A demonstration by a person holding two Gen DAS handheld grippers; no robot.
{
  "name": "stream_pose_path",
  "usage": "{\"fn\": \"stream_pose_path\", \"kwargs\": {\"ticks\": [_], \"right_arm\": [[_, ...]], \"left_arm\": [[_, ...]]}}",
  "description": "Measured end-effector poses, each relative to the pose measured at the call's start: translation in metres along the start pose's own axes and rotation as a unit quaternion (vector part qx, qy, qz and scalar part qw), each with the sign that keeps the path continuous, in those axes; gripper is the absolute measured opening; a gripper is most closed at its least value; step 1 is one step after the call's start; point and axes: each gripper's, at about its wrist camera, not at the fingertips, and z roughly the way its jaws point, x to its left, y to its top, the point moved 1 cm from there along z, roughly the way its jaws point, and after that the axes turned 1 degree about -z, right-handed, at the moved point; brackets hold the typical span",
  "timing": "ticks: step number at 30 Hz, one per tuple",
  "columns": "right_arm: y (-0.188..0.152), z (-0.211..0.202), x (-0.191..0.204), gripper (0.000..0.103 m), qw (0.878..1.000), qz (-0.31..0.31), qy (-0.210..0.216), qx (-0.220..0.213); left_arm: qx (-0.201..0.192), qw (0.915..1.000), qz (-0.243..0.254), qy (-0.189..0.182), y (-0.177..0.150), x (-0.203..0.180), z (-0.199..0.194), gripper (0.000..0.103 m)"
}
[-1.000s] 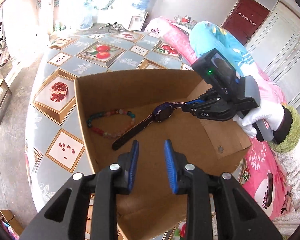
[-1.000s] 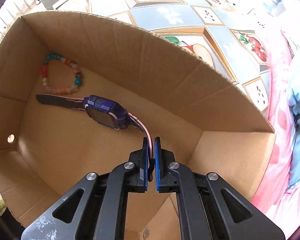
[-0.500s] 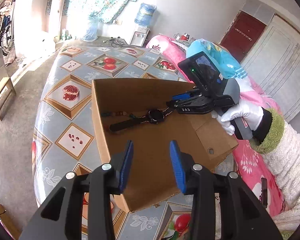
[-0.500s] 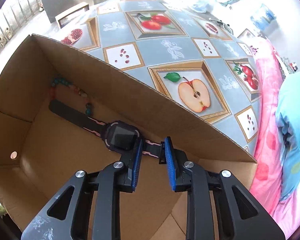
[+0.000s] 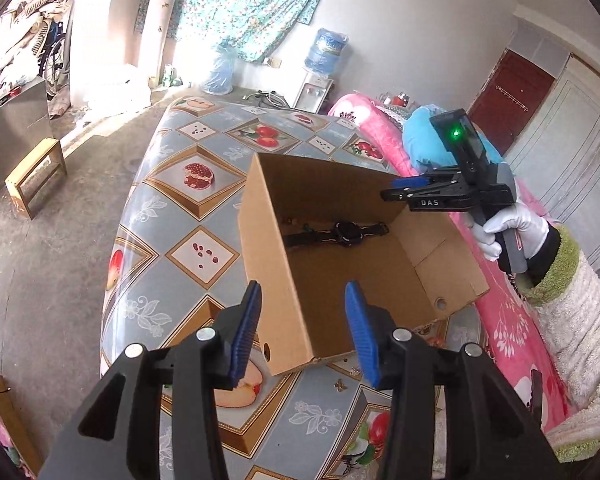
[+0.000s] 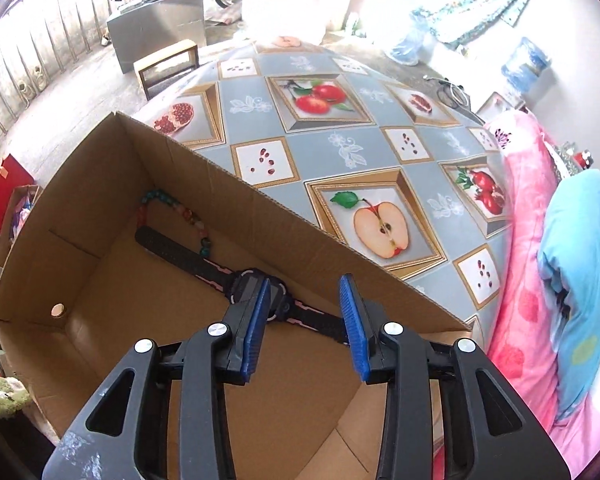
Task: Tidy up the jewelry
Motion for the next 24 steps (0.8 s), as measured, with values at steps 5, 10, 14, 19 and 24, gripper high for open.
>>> {"fn": "stream_pose_path", "kwargs": {"ticks": [5, 10, 14, 19, 24], "right_arm": [[0.012, 0.006, 0.011, 0.036, 0.999, 0.005, 0.043, 0.021], [0.002, 0.047, 0.026, 0.036, 0.996, -0.054, 0.051, 0.057], [0.015, 0.081, 0.035, 0.036, 0.991, -0.103, 0.055, 0.069], [0.012, 0.082, 0.054, 0.039, 0.983, -0.165, 0.041, 0.066], [0.003, 0.075, 0.059, 0.037, 0.977, -0.195, 0.035, 0.078]], "left_arm": [[0.006, 0.9998, -0.019, -0.002, -0.008, 0.01, 0.006, 0.042], [0.003, 0.9996, -0.028, -0.002, -0.01, 0.008, 0.005, 0.042], [0.001, 0.9995, -0.032, 0.006, -0.014, 0.011, 0.0, 0.042], [0.004, 0.9986, -0.05, 0.017, -0.018, 0.022, 0.0, 0.043], [0.004, 0.9983, -0.057, 0.013, -0.019, 0.025, 0.002, 0.043]]}}
